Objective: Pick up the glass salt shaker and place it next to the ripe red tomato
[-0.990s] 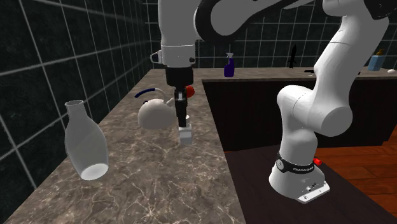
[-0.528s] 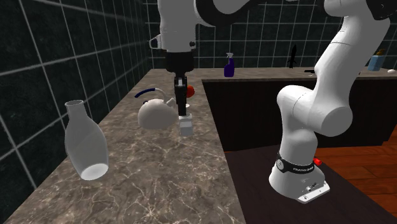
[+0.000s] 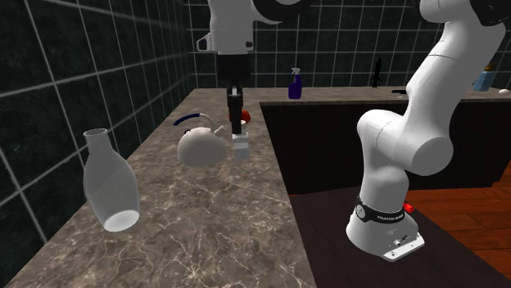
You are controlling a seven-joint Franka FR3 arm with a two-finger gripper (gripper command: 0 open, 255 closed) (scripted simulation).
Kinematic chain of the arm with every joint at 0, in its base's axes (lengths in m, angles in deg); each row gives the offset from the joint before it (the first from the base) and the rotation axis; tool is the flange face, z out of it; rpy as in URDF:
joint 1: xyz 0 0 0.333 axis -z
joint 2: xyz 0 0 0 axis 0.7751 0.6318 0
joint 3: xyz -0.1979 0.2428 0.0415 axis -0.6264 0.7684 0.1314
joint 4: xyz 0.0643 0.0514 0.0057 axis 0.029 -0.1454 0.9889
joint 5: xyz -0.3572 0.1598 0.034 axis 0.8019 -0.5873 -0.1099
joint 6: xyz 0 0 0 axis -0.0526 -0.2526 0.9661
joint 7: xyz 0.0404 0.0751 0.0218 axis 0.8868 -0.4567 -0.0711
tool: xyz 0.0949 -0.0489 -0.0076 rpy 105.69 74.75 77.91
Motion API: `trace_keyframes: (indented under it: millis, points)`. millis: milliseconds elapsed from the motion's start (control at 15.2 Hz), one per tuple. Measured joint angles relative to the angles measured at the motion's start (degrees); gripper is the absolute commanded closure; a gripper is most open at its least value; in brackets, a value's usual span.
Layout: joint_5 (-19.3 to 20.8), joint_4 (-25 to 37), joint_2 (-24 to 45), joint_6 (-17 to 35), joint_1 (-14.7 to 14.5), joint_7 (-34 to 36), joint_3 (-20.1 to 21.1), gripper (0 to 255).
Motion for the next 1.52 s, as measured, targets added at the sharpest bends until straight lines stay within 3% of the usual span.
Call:
trace_keyframes:
  millis: [726,1122,1518]
  points:
    - [5.71,1.37,-0.23,-0.80,6.10,-15.28,-11.70,255]
    - [7.75,4.57,2.52,-0.55,8.74,-23.91,-18.35,255]
    - [7.36,12.22,9.42,-0.65,10.40,-33.89,-25.92,255]
